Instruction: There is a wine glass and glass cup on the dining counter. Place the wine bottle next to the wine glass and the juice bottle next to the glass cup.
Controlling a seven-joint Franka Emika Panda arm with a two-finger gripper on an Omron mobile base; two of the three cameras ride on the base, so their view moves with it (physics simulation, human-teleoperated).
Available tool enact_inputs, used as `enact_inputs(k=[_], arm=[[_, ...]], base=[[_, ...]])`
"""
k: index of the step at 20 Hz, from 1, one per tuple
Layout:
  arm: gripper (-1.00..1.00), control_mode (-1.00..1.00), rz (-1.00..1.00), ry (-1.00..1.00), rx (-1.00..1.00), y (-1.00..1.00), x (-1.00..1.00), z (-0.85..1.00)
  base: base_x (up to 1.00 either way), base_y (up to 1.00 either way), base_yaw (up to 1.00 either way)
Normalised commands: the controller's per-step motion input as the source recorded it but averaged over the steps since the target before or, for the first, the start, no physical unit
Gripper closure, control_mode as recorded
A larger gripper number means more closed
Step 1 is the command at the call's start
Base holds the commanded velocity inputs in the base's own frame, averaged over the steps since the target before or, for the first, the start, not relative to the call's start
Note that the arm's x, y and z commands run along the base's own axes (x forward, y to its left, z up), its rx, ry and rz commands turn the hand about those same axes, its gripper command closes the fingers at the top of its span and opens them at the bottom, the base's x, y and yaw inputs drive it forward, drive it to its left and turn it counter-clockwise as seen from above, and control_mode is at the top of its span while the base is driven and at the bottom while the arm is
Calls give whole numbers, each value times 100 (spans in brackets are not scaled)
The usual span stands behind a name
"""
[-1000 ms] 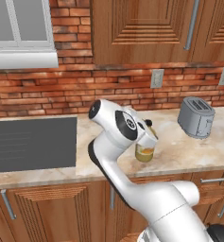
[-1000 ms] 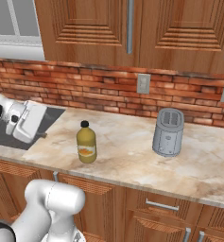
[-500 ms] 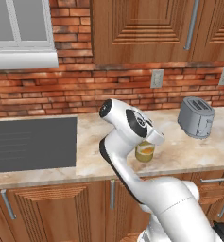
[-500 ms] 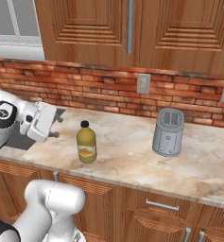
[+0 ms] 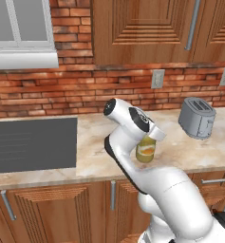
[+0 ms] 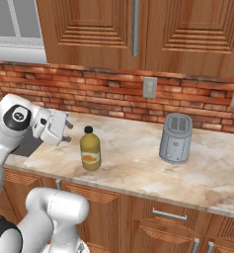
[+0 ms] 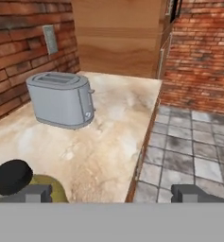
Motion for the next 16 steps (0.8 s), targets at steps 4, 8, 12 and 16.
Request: enact_inputs(k=[4,8,12,16], arm=[[-100,-100,2,8,0,-7,31,-8],[-100,-100,3,0,-4,-1,23,-10],[-100,-100,2,0,-8,0,17,-16],[-100,-100,0,0,-11,-1,20,-21]], base=[[0,0,0],[0,0,0],[0,0,0],[0,0,0]])
